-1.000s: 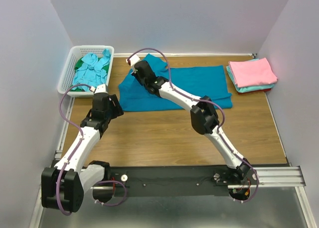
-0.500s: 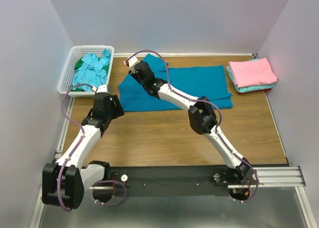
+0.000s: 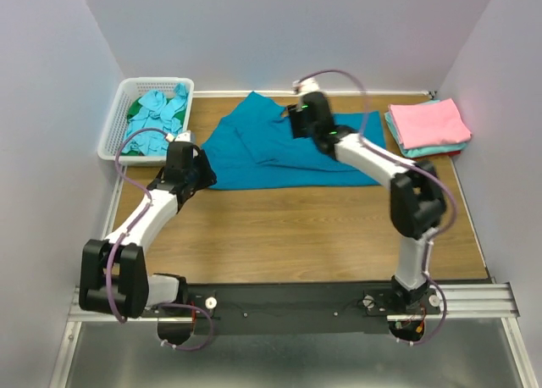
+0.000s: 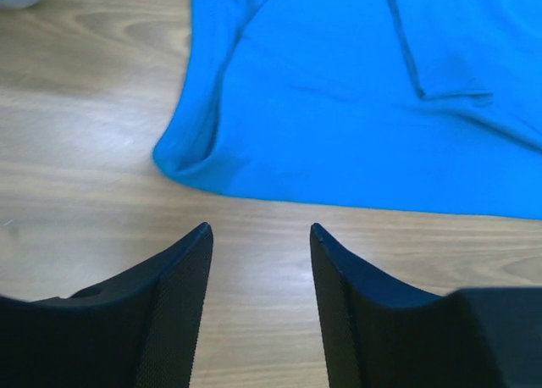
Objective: Fold and stack the t-shirts
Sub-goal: Fold the tshirt
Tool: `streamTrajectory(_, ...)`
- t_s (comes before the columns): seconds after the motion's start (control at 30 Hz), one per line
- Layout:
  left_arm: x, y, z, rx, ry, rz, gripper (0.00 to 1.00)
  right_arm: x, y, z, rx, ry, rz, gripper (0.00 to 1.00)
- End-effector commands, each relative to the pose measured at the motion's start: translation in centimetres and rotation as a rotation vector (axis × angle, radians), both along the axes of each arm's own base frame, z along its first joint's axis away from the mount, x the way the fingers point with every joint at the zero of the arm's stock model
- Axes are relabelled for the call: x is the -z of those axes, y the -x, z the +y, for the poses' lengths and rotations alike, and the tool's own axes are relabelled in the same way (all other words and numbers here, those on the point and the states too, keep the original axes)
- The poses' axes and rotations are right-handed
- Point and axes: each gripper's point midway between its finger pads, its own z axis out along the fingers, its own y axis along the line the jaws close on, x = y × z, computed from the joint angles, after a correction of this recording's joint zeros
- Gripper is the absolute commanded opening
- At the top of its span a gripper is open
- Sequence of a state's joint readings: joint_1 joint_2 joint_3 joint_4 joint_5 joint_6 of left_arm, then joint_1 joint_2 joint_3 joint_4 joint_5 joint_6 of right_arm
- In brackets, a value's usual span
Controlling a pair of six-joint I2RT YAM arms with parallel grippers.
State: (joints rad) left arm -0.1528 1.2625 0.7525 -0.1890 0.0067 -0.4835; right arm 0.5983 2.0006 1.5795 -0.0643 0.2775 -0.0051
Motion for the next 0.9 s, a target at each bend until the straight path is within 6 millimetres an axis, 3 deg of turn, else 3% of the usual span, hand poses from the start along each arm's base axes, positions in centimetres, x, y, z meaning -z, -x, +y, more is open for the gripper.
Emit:
streamTrajectory(0.0, -0.5, -1.8, -2.0, 0.055, 0.071, -0.012, 0.54, 0.7, 2.0, -6.9, 0.124, -0.246, 0.135, 0.64)
streamTrajectory(0.13, 1.4, -3.3, -2.3, 0.045, 0.077, 0.040, 0.45, 3.3, 3.5, -14.7, 0.269, -0.351, 0.232, 0.63)
streamTrajectory(0.17, 1.9, -3.5, -2.1, 0.036, 0.070, 0.050, 0.45, 3.6, 4.0, -14.8, 0.275, -0.354, 0.241, 0.63)
streamTrajectory(0.27, 4.1, -4.0, -1.6, -0.002, 0.054, 0.112, 0.41, 5.0, 4.9, -18.7, 0.334, -0.428, 0.295, 0.63)
streamTrajectory(0.37, 6.2, -3.6, 0.0, -0.066, 0.027, 0.177, 0.40, 6.4, 5.6, -21.2, 0.401, -0.482, 0.333, 0.63)
streamTrajectory(0.47, 7.6, -2.6, 1.9, -0.126, 0.031, 0.212, 0.40, 7.4, 6.1, -23.0, 0.459, -0.527, 0.361, 0.63)
streamTrajectory(0.63, 8.0, -1.3, 4.0, -0.179, 0.035, 0.214, 0.39, 7.7, 6.4, -23.5, 0.476, -0.547, 0.371, 0.63)
streamTrajectory(0.8, 5.2, -1.9, 3.3, -0.142, 0.083, 0.140, 0.39, 6.8, 6.4, -23.4, 0.474, -0.565, 0.355, 0.63)
streamTrajectory(0.87, 3.2, -2.3, 2.4, -0.105, 0.113, 0.080, 0.39, 6.5, 6.5, -23.5, 0.477, -0.561, 0.341, 0.62)
